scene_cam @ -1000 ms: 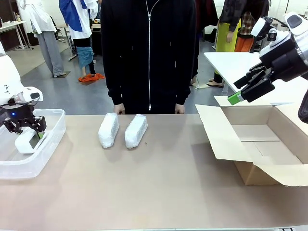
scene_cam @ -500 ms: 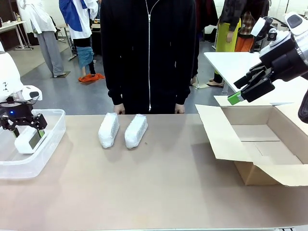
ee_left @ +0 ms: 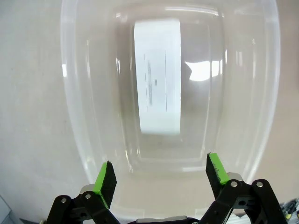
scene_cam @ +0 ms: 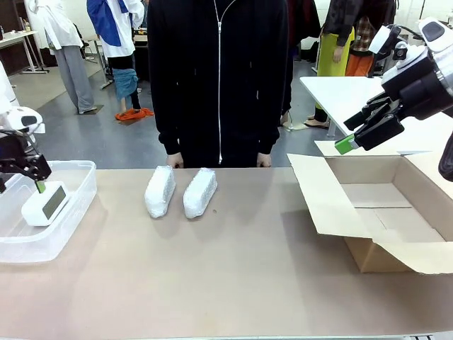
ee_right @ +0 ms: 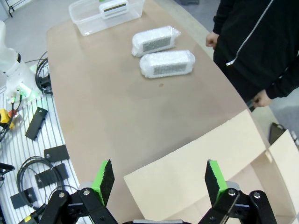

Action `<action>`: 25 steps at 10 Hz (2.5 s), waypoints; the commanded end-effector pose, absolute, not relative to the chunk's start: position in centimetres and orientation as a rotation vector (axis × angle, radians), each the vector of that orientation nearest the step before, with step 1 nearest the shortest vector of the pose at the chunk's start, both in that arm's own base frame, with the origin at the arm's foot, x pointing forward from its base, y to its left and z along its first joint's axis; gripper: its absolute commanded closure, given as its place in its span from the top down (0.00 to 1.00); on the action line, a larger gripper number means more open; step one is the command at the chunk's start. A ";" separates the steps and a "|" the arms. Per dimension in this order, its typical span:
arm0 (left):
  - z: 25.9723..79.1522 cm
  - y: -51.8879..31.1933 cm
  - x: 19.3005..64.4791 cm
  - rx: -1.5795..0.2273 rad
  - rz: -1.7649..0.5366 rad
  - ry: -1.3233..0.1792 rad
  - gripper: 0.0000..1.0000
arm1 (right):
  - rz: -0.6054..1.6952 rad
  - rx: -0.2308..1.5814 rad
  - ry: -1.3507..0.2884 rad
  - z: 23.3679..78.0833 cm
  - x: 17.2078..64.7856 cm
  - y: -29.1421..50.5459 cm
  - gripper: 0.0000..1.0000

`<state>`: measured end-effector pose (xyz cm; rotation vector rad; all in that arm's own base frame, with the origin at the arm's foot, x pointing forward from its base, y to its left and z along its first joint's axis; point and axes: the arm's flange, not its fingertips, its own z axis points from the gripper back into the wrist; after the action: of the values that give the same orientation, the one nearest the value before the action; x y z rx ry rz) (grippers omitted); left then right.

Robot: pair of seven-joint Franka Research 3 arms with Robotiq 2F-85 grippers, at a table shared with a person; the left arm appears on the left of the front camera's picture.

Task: Separate and place wrapped and unwrapped clocks.
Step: If the picked Digital clock is wrapped, place it in the Package Box ; if not, place it in the Organizing box, then pick up the Digital clock indicated by the person.

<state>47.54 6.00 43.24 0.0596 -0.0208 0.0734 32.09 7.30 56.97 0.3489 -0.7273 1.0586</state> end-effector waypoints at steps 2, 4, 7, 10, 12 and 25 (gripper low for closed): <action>48.0 7.4 45.4 0.020 0.088 -0.009 1.00 | 1.071 0.376 -0.735 56.7 32.1 7.3 1.00; 51.0 7.8 44.4 0.011 0.051 -0.040 1.00 | 1.071 0.376 -0.735 56.7 32.1 7.3 1.00; 53.2 8.0 42.8 0.007 0.055 -0.136 1.00 | 1.071 0.376 -0.735 56.7 32.1 7.3 1.00; 54.1 7.6 42.7 0.014 0.020 -0.136 1.00 | 1.071 0.376 -0.735 56.7 32.1 7.3 1.00; 54.6 7.6 42.7 0.034 0.056 -0.139 1.00 | 1.071 0.376 -0.735 56.7 32.1 7.3 1.00; 54.6 7.6 42.7 0.034 0.056 -0.139 1.00 | 1.071 0.376 -0.735 56.7 32.1 7.3 1.00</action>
<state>42.87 7.59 54.47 0.0316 -0.1310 0.0484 32.09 7.30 56.97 0.3489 -0.7273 1.0586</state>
